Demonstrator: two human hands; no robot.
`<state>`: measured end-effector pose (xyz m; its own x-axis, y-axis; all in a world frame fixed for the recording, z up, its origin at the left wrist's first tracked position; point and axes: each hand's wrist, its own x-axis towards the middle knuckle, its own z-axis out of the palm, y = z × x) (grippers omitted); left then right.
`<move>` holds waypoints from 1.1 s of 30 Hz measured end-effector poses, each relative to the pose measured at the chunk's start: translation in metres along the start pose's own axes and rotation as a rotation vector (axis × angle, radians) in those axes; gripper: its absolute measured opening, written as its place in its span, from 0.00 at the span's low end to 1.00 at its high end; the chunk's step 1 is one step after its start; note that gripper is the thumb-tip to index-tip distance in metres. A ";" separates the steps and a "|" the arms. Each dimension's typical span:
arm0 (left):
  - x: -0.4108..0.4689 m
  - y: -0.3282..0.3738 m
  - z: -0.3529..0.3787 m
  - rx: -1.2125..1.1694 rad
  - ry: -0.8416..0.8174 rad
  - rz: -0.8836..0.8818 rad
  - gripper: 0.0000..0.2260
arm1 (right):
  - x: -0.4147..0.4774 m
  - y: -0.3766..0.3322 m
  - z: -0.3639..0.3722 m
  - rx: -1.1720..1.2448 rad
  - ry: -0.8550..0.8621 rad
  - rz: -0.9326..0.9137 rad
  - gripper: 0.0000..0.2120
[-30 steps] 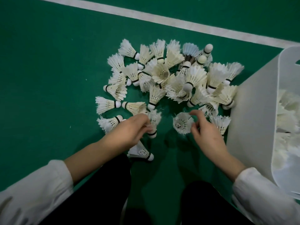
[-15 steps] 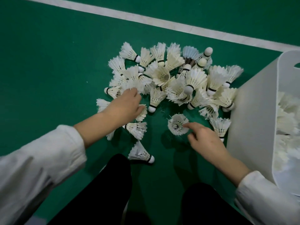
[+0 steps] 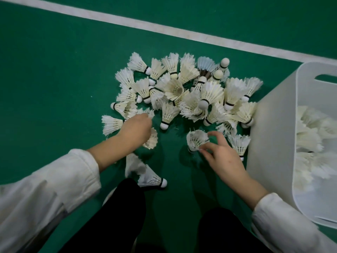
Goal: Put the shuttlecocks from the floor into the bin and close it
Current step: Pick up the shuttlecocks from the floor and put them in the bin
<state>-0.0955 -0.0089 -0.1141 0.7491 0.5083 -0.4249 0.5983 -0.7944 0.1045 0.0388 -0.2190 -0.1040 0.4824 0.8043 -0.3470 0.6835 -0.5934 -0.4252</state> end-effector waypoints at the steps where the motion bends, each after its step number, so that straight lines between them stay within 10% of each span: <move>1: -0.002 -0.001 -0.003 -0.021 0.009 0.008 0.09 | 0.000 0.000 -0.002 0.006 0.028 -0.008 0.10; 10: -0.032 0.056 -0.097 -0.117 0.146 0.446 0.07 | -0.031 -0.005 -0.078 0.235 0.290 -0.157 0.08; 21: -0.042 0.214 -0.169 -0.182 0.227 0.869 0.09 | -0.134 0.092 -0.190 0.301 0.535 0.138 0.04; 33: -0.008 0.308 -0.114 -0.551 0.270 0.574 0.06 | -0.140 0.201 -0.156 -0.166 -0.298 0.363 0.08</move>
<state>0.1154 -0.2199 0.0244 0.9799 0.1929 0.0508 0.1045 -0.7134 0.6929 0.1941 -0.4464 -0.0108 0.5445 0.4879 -0.6823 0.5899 -0.8010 -0.1020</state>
